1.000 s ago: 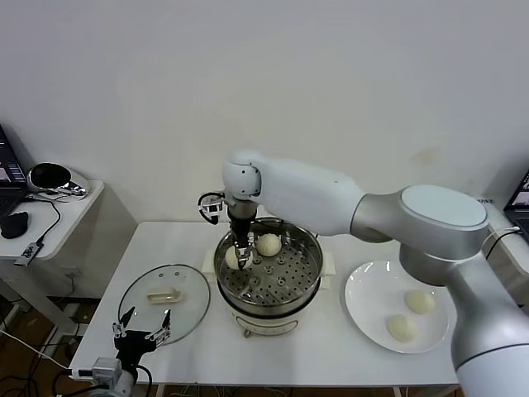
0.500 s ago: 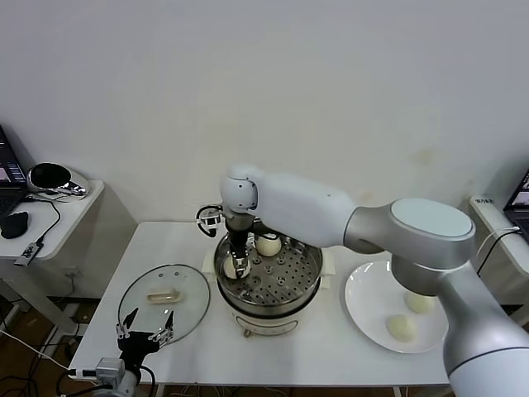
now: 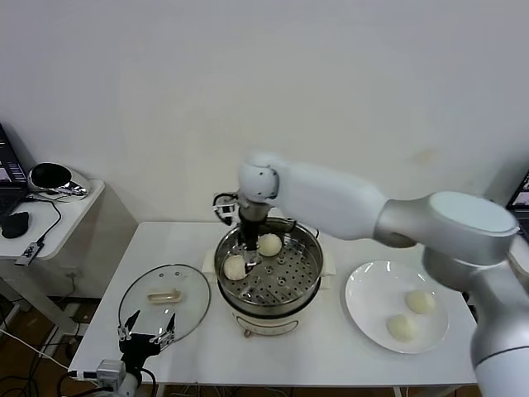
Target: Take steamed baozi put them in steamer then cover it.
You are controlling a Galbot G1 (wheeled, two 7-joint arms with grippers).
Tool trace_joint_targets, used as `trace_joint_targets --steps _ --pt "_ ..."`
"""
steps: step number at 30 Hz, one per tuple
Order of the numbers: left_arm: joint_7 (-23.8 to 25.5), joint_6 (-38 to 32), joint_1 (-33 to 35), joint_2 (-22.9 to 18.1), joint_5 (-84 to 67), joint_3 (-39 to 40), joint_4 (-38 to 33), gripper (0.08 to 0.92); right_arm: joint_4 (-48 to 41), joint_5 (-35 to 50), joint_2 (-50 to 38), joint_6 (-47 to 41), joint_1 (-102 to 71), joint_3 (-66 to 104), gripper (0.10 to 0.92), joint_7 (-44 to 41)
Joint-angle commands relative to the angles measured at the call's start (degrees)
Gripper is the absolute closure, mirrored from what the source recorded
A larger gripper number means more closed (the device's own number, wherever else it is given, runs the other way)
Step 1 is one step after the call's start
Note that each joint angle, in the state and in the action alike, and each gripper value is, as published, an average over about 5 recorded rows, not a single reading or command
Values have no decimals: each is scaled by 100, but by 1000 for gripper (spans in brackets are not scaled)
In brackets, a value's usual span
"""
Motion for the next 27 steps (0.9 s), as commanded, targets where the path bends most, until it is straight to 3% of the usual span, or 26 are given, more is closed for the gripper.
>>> trace_joint_targets --steps 1,7,12,18,27 --pt "4 33 28 -8 -27 -17 -19 177 2045 -232 -2844 412 649 612 203 -382" --pt "1 38 160 8 -37 2 -69 177 2664 -754 -4450 857 298 766 203 -672" --pt "1 55 211 -13 -36 25 -111 177 3019 -1558 -5200 1153 -689 1122 203 -754" --pt "15 106 275 -62 34 115 -207 177 2962 -2341 -5427 1398 -2714 2487 203 -770" --pt "14 120 377 -120 122 127 -259 177 2476 -2903 -5177 1615 -4368 3444 203 -643"
